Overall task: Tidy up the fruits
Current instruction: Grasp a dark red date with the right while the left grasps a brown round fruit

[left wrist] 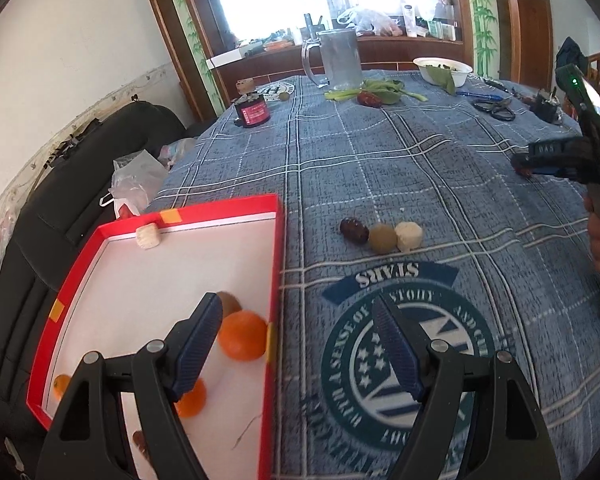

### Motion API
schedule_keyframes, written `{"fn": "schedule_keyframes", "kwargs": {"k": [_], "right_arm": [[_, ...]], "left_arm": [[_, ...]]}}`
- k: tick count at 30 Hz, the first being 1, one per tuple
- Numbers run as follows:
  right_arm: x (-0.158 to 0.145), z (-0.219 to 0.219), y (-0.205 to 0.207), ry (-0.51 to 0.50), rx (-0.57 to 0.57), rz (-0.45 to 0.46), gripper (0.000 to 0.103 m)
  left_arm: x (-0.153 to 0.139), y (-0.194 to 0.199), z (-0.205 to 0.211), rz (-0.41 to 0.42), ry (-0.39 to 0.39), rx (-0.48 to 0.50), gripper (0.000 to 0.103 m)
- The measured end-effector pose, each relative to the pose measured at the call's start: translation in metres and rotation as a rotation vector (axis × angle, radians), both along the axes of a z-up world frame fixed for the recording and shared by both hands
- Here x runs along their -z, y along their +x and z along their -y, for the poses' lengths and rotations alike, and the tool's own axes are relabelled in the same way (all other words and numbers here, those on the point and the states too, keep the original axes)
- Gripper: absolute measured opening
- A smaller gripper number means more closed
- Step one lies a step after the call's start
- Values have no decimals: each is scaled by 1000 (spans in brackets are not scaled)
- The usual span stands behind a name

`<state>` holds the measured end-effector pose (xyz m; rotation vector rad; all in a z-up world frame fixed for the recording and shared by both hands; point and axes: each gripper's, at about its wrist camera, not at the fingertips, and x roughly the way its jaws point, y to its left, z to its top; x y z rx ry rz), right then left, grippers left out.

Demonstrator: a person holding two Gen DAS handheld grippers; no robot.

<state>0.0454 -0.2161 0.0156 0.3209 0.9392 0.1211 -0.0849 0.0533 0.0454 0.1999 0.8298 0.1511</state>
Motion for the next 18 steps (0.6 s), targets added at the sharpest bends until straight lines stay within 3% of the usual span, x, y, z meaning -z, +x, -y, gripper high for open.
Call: {"fn": "schedule_keyframes", "kwargs": {"k": [7,9,12,14,18], "right_arm": [[-2,-29,-5,-254,-48,15,30],[-3,-28,-6,-245,-38,11,30],[-8,-14,-9,-144,-15,3,30],[-11,-12,-9,-116,-4,4,30],[-13,-9,-9,-77,5,-5,30]], "left_arm": [[5,23,9,-24,-3,10,77],[7,30,11,-32,-7,16,77],[12,43,13,-44,0,8,74],[17,53,14,-71,-3,12,60],[21,60,17,-99,-51,28,59]]}}
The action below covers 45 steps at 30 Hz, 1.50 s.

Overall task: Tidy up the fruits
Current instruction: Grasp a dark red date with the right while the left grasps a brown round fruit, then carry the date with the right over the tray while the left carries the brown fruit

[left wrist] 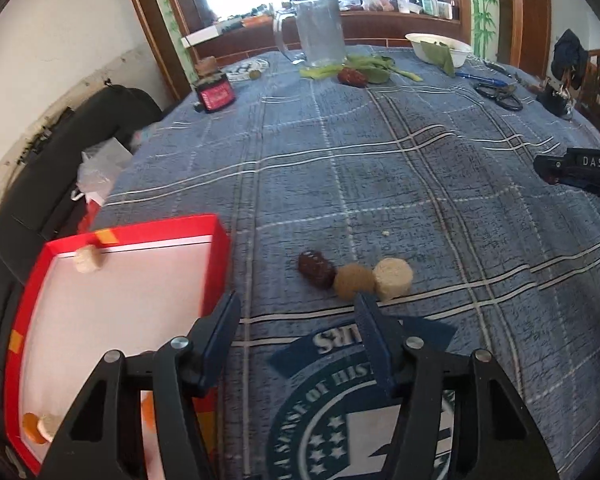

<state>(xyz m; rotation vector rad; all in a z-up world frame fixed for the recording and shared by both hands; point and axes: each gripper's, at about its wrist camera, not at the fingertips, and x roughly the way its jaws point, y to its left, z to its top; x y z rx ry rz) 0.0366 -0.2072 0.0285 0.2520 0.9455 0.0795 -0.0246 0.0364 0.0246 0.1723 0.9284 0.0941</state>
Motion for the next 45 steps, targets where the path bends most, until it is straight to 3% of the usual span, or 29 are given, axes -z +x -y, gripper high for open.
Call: {"fn": "schedule_keyframes", "kwargs": {"k": [10,12,14,16,18,34,45], "right_arm": [[0,-4,1,35,-15,-9,30],[0,-5,1,38,-18,-11,30],[1,-4,1,44,-20,-12,30],[1,-4,1,47,-20,-14,30],[2,-4,1,47,-19,-16,30],[-4,-2,-4,65,-18,27,30],[-17,-10,-14,70,-50,121,30]], "left_arm": [[7,16,14,-13,-11,30,59],[10,19,13,-19,-31,33,54],[9,19,12,-16,-60,45,41],[8,17,13,-17,-68,51,40],[6,13,15,-17,-80,66,20],[-32,-38,-2,53,-132,76,21],[-50,-85,-55,117,-111,-31,21]]}}
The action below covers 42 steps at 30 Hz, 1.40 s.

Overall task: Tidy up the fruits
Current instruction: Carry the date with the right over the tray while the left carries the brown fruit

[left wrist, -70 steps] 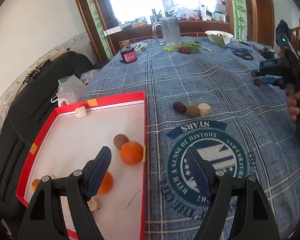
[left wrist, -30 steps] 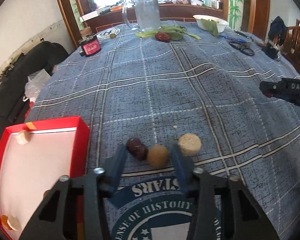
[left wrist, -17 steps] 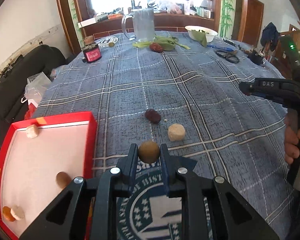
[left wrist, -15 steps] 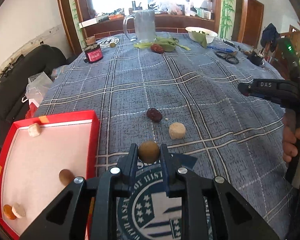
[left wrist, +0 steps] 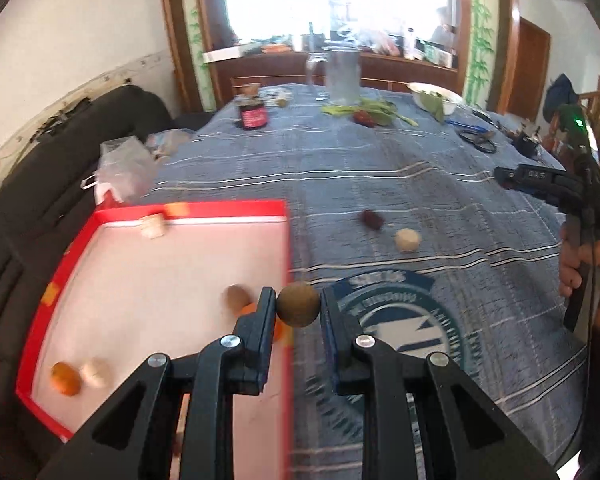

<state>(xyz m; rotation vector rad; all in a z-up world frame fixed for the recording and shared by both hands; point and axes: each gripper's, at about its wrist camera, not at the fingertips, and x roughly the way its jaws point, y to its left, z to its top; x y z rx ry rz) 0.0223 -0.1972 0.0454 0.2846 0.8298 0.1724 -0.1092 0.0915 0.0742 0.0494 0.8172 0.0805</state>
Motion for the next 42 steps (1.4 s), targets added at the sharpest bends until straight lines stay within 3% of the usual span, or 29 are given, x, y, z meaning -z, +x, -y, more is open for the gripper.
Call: {"fn": "schedule_keyframes", "kwargs": {"k": [5,12,19,24,30,42], "right_arm": [[-8,-7,-10,-13,-19,81,30],[-20,-35,-35,47,-82,111,30],[-31,-149,-88,152,-367,112,30],[-32,-224,-140,156,-574,122,30],[-22,-257,-180,96,-677,111,30],[7,-280,-201,-44,-703,99,30]], "left_arm": [[-2,-19,-41,15,-12,-75,21],[6,-31,-85,9,-15,-147,21],[7,-40,-109,25,-27,-175,21],[10,-48,-134,34,-15,-229,21],[19,-54,-141,29,-13,-240,21],[23,-62,-128,54,56,-208,21]]}}
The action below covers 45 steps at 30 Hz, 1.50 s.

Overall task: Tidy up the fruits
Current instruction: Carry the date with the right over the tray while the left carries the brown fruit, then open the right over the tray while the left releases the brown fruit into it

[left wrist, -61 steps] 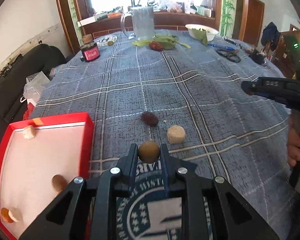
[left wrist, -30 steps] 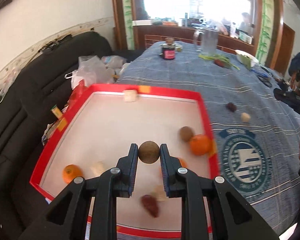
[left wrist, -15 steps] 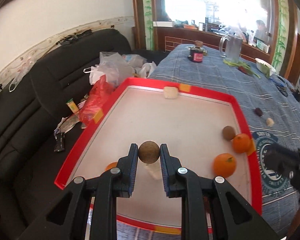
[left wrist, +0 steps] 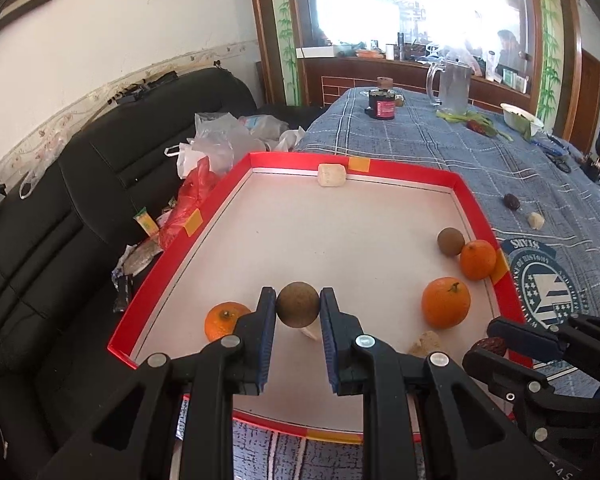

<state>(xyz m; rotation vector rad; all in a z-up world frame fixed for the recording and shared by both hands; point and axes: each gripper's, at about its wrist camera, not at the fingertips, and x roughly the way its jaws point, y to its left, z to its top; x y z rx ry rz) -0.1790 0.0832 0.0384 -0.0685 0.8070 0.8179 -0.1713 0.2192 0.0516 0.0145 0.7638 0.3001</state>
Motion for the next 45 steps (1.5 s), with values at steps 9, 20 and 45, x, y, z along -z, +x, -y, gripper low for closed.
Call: {"fn": "schedule_keyframes", "kwargs": {"k": [9,20,45], "right_arm": [[4,-8,-6,-47,7,54,30],[6,-12,-2,-58,25,66,31],[-1,10,2,94,30,19,32]], "left_arm": [[2,4,-4,11,20,-15,21],[1,6,-8,19,27,-38,28],[-56,-22,6,181,172,-103,59]]}}
